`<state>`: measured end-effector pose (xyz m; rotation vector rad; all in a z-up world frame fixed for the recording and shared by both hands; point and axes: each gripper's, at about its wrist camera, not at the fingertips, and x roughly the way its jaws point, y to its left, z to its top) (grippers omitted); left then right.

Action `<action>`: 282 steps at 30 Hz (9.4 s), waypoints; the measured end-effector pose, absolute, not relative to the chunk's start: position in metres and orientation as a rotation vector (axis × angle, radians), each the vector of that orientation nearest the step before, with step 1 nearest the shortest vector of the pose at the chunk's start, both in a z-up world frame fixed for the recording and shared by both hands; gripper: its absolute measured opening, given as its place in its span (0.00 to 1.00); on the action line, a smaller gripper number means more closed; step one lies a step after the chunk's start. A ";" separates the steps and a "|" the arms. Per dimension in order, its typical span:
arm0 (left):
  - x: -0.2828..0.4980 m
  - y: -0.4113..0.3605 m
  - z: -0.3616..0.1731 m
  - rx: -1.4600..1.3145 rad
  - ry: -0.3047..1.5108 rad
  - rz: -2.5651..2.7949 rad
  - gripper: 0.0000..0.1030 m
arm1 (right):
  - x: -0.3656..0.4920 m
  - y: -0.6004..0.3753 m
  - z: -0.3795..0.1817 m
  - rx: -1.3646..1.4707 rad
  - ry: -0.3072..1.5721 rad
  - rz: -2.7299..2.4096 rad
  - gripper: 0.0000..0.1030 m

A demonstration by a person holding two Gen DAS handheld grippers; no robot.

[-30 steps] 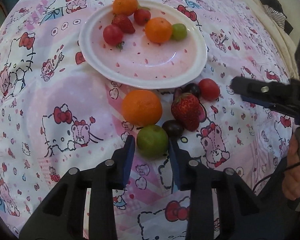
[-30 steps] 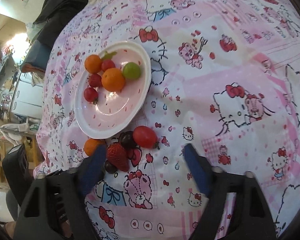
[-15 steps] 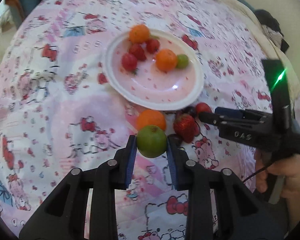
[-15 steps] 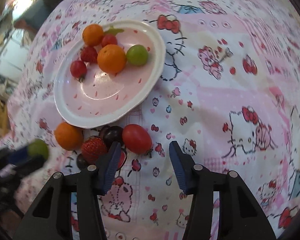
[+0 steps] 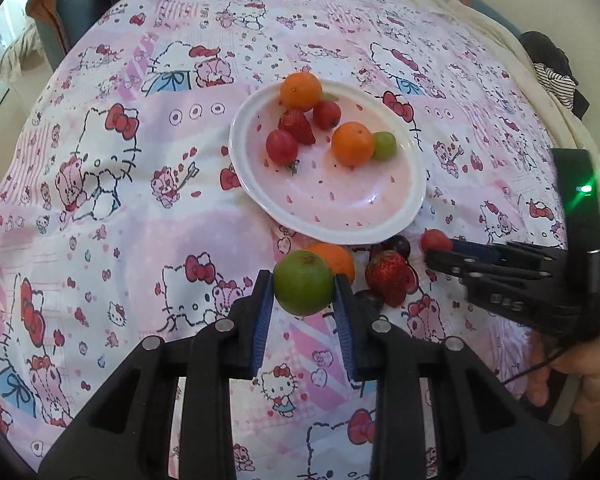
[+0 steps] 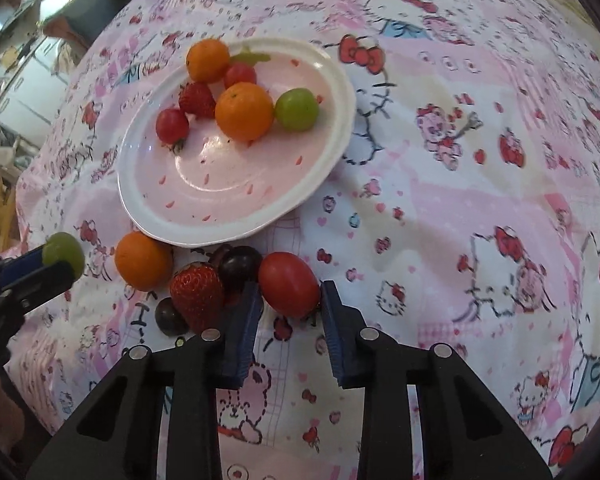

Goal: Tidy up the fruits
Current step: 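Grasp a green lime with the left tool while the right tool grasps a red tomato, then carry the lime with the left tool while the right tool carries the tomato over the plate, then open the left tool to drop the lime while the right tool releases the tomato, then move both tools back to the fruit row, then grasp an orange with the left tool, then grasp a dark cherry with the right tool while the left tool holds the orange, then carry the orange with the left tool while the right tool carries the cherry over the plate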

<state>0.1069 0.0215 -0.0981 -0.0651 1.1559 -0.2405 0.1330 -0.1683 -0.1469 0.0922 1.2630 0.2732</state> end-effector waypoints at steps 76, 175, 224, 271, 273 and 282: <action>0.214 -0.001 -0.123 0.119 1.130 -0.199 0.26 | 0.214 -0.170 -0.135 0.291 1.202 0.380 0.31; 0.103 0.037 -0.095 -0.098 1.134 -0.155 0.36 | 0.088 -0.193 -0.090 0.433 1.036 0.266 0.76; 0.103 0.059 -0.071 -0.175 1.062 -0.097 0.36 | 0.113 -0.127 -0.172 0.473 1.423 0.352 0.00; 0.115 0.059 -0.058 -0.146 1.063 -0.081 0.36 | 0.093 -0.174 -0.070 0.434 1.115 0.321 0.26; 0.123 0.053 -0.051 -0.129 1.049 -0.094 0.36 | 0.101 -0.184 -0.061 0.441 1.091 0.329 0.26; 0.176 0.033 -0.038 -0.020 1.000 -0.155 0.36 | 0.158 -0.198 -0.054 0.461 1.052 0.316 0.26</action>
